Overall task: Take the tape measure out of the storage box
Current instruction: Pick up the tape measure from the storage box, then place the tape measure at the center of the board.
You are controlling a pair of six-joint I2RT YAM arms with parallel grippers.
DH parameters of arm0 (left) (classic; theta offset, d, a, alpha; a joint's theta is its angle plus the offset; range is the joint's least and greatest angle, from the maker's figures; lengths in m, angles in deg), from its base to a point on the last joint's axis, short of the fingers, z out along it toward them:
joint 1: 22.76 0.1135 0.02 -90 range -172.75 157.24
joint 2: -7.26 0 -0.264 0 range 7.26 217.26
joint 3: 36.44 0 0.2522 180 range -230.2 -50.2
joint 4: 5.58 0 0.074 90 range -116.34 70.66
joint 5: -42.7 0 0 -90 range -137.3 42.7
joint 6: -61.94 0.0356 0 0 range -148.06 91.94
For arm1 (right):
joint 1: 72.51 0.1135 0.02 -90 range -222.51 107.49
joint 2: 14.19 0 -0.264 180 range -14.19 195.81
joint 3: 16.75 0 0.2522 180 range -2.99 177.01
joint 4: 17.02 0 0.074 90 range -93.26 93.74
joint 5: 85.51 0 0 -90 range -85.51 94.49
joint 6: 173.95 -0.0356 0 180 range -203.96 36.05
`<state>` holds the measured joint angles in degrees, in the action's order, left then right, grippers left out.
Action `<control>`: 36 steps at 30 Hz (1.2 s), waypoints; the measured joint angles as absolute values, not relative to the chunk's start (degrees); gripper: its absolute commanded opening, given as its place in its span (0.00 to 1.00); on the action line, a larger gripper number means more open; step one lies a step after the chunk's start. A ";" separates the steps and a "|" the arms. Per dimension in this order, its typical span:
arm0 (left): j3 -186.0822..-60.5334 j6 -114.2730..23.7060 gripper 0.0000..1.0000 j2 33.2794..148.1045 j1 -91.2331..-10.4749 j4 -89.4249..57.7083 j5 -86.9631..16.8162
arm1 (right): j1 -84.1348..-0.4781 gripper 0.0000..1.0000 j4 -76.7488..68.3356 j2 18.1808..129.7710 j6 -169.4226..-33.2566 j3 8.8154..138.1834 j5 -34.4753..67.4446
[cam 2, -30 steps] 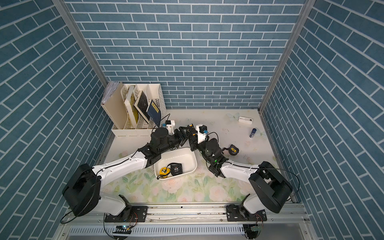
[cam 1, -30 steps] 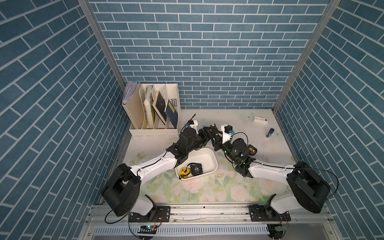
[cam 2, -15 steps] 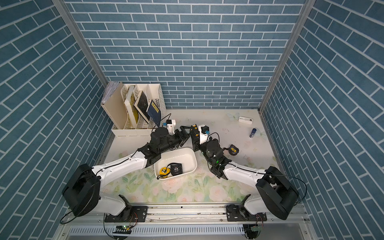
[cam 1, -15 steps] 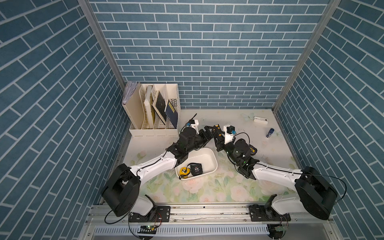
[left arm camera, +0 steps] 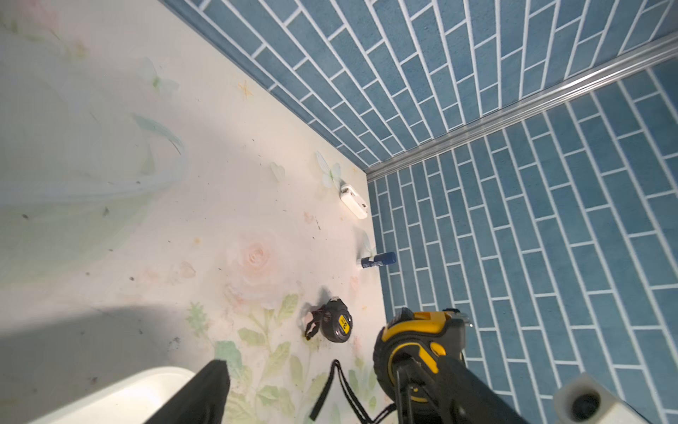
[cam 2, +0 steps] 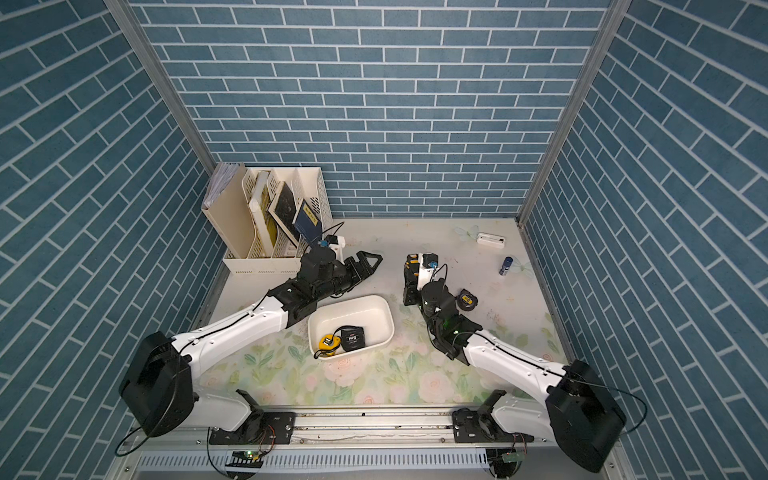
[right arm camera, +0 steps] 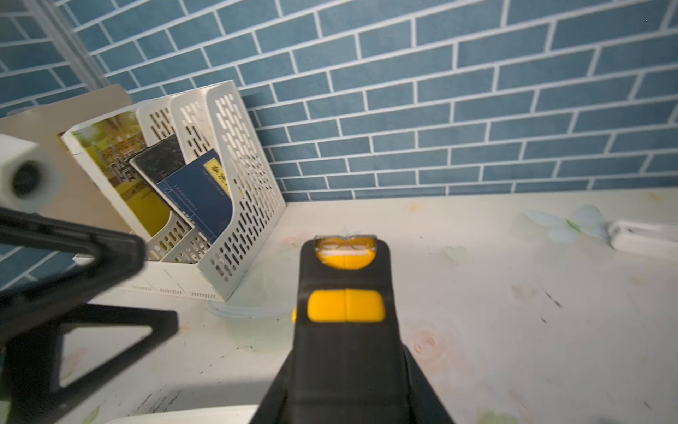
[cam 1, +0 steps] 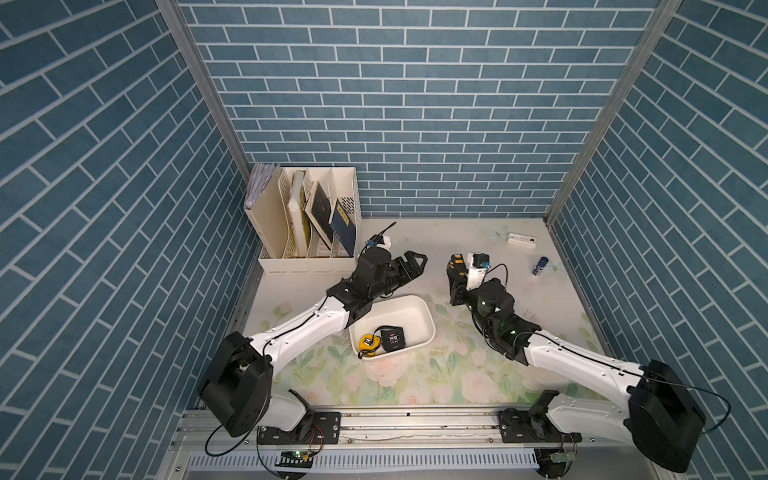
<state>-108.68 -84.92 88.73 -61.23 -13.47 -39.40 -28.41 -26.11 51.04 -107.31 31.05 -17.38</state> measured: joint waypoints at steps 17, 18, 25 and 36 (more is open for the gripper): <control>-113.49 -67.59 0.87 91.49 -61.23 -39.02 -48.03 | -40.39 0.00 -4.84 40.79 -128.38 20.91 -0.38; -113.49 -67.24 0.87 91.49 -61.23 -39.66 -48.67 | -41.53 0.00 -4.88 39.59 -129.34 20.12 1.02; -113.49 -66.13 0.86 91.51 -61.28 -41.75 -51.03 | -48.63 0.00 -4.86 36.97 -134.17 15.66 8.37; -113.47 -65.86 0.86 91.51 -62.02 -43.02 -53.39 | -62.09 0.00 -10.59 37.23 -139.02 8.89 21.02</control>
<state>-113.47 -65.86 91.51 -62.02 -43.02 -53.39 -62.09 -10.59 37.23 -139.02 8.89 21.02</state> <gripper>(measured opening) 0.862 0.368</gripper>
